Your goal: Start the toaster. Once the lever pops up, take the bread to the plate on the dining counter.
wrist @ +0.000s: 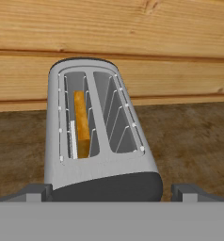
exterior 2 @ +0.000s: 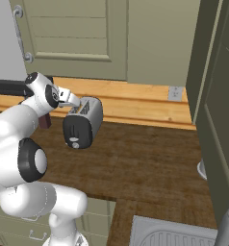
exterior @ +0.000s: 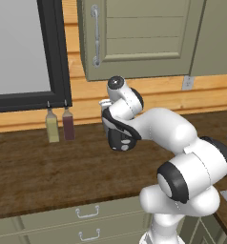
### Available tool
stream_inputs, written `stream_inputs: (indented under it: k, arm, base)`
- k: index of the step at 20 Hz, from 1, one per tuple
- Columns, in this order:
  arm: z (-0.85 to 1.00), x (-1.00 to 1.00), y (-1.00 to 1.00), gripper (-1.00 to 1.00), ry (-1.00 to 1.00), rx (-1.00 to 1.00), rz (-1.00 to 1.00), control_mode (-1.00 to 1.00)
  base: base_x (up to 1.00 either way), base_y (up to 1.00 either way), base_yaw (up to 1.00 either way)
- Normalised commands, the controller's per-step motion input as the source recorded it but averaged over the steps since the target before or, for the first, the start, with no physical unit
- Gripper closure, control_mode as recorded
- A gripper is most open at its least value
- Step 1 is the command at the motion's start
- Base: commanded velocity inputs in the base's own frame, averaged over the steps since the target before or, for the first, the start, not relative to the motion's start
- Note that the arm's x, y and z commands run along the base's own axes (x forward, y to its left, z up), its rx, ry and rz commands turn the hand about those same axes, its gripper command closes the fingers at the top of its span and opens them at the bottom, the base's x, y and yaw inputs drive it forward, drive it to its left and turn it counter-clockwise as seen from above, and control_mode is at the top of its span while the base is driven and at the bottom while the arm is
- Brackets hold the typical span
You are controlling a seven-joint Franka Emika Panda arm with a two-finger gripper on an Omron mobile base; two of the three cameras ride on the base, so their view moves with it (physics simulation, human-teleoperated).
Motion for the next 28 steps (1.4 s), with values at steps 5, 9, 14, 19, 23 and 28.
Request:
stream_inputs:
  k: [5,9,14,19,23,28]
  arm:
    - [0.0,0.0,0.0,-1.0,0.0,0.0,0.0,-1.0]
    - [0.0,0.0,0.0,-1.0,0.0,0.0,0.0,-1.0]
    - [0.0,0.0,0.0,-1.0,0.0,0.0,0.0,-1.0]
    - [0.0,0.0,0.0,-1.0,0.0,0.0,0.0,-1.0]
    - [0.0,0.0,0.0,-1.0,0.0,0.0,0.0,-1.0]
    - [0.0,0.0,0.0,-1.0,0.0,0.0,0.0,-1.0]
  base:
    - [0.0,0.0,0.0]
    - [0.0,0.0,0.0]
    - [0.0,0.0,0.0]
    - [0.0,0.0,0.0]
    - [0.0,0.0,0.0]
    - [0.0,0.0,0.0]
